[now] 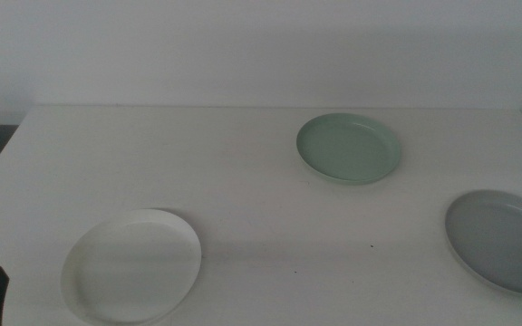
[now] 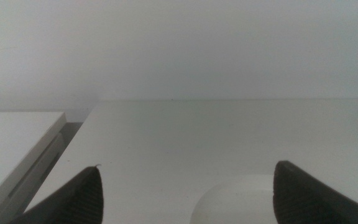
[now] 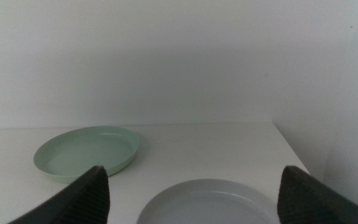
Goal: Stack the three bowls on top of each other.
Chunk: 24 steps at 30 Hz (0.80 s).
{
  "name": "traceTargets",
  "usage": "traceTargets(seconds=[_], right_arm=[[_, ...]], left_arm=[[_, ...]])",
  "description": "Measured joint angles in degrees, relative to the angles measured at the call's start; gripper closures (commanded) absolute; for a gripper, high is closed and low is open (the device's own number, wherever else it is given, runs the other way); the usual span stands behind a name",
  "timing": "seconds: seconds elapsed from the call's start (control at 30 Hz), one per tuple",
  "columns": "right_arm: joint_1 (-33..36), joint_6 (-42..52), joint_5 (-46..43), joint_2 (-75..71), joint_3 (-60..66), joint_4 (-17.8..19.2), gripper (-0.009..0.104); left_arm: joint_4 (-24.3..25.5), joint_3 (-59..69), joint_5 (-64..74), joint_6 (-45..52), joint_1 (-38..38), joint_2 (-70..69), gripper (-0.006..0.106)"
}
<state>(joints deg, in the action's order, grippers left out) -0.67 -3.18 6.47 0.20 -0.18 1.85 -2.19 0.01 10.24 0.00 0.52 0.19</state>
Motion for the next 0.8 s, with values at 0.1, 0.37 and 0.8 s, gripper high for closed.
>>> traceTargets(seconds=[0.1,0.37,0.8], right_arm=[[0.0,0.8,0.0,0.0,0.0,0.2,0.002],[0.0,-3.0,4.5,11.6,-7.0,0.0,0.002],[0.0,-4.1,50.8,48.4,-42.2,-1.8,0.002]], left_arm=[[0.0,0.0,0.0,0.0,0.0,0.0,0.007],[0.0,0.0,0.0,0.0,0.0,0.0,0.007],[0.0,0.0,0.0,0.0,0.0,0.0,0.007]])
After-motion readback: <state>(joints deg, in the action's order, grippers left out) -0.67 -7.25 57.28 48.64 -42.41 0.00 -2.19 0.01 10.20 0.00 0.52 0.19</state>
